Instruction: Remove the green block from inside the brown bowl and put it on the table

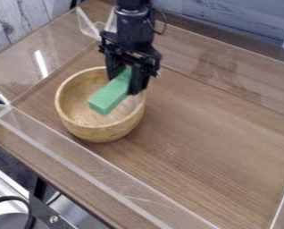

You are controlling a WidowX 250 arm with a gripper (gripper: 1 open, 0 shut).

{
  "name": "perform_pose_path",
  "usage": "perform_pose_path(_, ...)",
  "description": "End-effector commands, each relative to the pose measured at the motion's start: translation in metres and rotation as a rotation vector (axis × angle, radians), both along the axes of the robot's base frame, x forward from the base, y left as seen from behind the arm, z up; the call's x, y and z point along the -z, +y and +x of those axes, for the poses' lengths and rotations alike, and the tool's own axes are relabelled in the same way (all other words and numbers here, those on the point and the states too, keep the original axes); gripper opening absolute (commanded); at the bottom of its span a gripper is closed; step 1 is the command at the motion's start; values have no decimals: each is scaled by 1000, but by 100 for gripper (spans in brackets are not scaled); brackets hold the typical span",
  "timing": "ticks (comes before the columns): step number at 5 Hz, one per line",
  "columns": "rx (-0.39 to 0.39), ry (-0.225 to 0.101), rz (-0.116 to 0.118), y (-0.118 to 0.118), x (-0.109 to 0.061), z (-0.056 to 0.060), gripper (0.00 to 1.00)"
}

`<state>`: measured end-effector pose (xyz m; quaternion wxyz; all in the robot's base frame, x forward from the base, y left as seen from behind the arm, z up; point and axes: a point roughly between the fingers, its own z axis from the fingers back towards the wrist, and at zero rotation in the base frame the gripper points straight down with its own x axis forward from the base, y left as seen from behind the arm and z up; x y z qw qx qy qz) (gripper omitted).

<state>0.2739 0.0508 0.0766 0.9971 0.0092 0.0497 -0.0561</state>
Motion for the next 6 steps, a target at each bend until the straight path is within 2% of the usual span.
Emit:
perform_pose_path(1, 40, -46, 67, -8, -16, 0, 0)
perform_pose_path(2, 109, -42, 55, -16, -14, -9, 0)
perform_pose_path(4, 199, -37, 35, -23, -12, -26, 0)
perform_pose_path(6, 293, -27, -2, -37, 0, -18, 0)
